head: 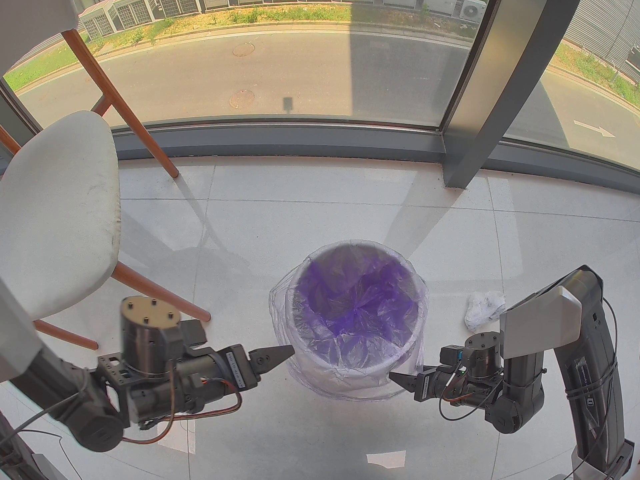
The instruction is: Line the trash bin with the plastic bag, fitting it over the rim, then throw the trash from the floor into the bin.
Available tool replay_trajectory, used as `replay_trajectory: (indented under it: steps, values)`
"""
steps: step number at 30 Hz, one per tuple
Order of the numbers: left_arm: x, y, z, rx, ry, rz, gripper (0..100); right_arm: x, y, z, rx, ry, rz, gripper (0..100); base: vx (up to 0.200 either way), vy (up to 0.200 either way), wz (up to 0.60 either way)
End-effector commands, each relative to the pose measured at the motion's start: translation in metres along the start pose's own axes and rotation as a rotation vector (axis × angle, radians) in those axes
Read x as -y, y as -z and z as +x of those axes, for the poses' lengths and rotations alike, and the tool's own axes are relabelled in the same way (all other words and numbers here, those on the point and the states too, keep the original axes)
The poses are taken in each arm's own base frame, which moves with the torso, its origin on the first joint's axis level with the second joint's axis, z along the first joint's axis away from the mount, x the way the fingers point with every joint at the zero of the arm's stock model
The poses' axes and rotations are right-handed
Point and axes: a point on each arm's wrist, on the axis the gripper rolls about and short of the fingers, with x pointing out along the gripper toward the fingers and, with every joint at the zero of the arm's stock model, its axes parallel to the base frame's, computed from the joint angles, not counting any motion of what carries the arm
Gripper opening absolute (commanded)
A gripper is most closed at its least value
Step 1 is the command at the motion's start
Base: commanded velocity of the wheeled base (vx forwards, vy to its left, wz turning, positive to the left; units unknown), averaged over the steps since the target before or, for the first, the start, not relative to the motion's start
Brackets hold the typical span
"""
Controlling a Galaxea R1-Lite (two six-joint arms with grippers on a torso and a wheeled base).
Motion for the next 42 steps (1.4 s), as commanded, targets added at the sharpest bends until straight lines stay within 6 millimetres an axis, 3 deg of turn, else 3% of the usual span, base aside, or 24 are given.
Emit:
replay_trajectory:
  steps: [1,4,18,29,36,37,42]
  values:
    - [-0.048,-0.001,0.069,-0.069,-0.141,0.175,100,0.001,-0.001,-0.005,0.001,0.011,0.002,100,0.000,0.000,0.00]
    - [-0.053,-0.002,0.070,-0.086,-0.150,0.281,100,-0.001,-0.001,-0.012,-0.007,0.013,0.004,100,0.000,0.000,0.00]
    - [-0.070,-0.001,0.108,-0.109,-0.160,0.295,100,-0.032,-0.053,-0.059,0.172,-0.009,-0.022,100,0.000,0.000,0.00]
    - [-0.077,-0.004,0.142,-0.088,-0.160,0.296,100,-0.050,-0.047,-0.093,0.163,0.008,-0.023,100,0.000,0.000,0.00]
    - [-0.078,-0.005,0.150,-0.082,-0.156,0.297,100,-0.044,-0.048,-0.100,0.166,0.031,-0.006,100,0.000,0.000,0.00]
    - [-0.079,-0.005,0.151,-0.080,-0.156,0.298,0,-0.044,-0.048,-0.101,0.169,0.031,-0.006,100,0.000,0.000,0.00]
    - [-0.077,-0.008,0.153,-0.075,-0.153,0.299,0,-0.042,-0.047,-0.104,0.165,0.040,-0.001,100,0.000,0.000,0.00]
